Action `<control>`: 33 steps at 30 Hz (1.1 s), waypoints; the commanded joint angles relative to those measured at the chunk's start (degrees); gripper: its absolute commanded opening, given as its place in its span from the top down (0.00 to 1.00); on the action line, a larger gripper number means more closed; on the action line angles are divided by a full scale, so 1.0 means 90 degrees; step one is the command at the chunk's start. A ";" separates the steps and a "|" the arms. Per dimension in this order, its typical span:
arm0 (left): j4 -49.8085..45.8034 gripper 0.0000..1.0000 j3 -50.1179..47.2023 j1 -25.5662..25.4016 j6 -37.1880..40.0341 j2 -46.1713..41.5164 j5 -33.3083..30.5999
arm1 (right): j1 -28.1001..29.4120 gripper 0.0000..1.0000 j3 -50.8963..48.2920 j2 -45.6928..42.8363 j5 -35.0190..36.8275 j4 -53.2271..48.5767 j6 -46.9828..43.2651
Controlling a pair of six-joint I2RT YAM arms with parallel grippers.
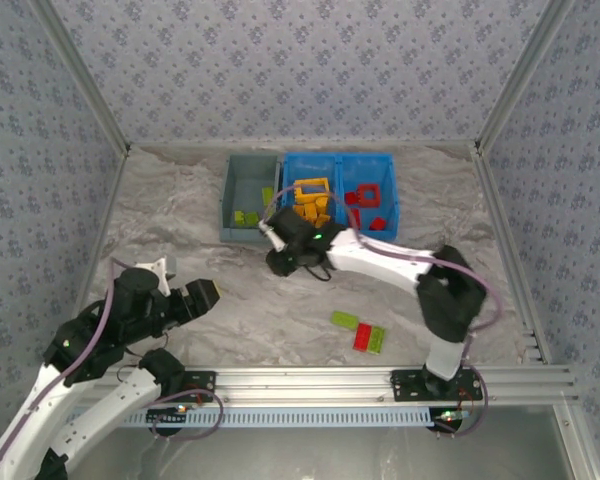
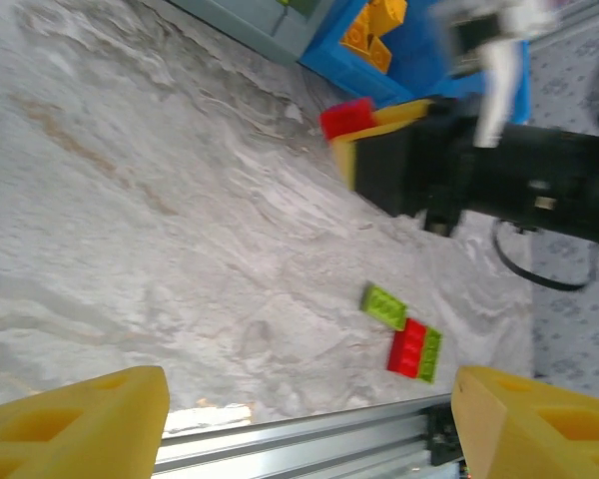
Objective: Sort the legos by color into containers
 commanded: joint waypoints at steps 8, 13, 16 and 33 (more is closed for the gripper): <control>0.2766 0.23 0.0418 -0.1238 0.0046 0.2627 0.0156 | -0.2411 0.66 -0.0775 -0.1630 0.0832 -0.0859 0.0787; 0.3052 0.24 0.1353 -0.2236 0.0646 0.4263 -0.0585 | -0.3056 0.66 -0.0034 -0.0571 0.1045 -0.1169 0.0844; 0.3256 0.24 0.1697 -0.2566 0.1055 0.4886 -0.0905 | -0.3264 0.66 0.0487 0.0148 0.1248 -0.1334 0.0995; 0.3033 0.29 0.2013 -0.3190 0.1724 0.5729 -0.1444 | -0.3112 0.66 0.0798 0.0013 0.1756 -0.1254 0.1158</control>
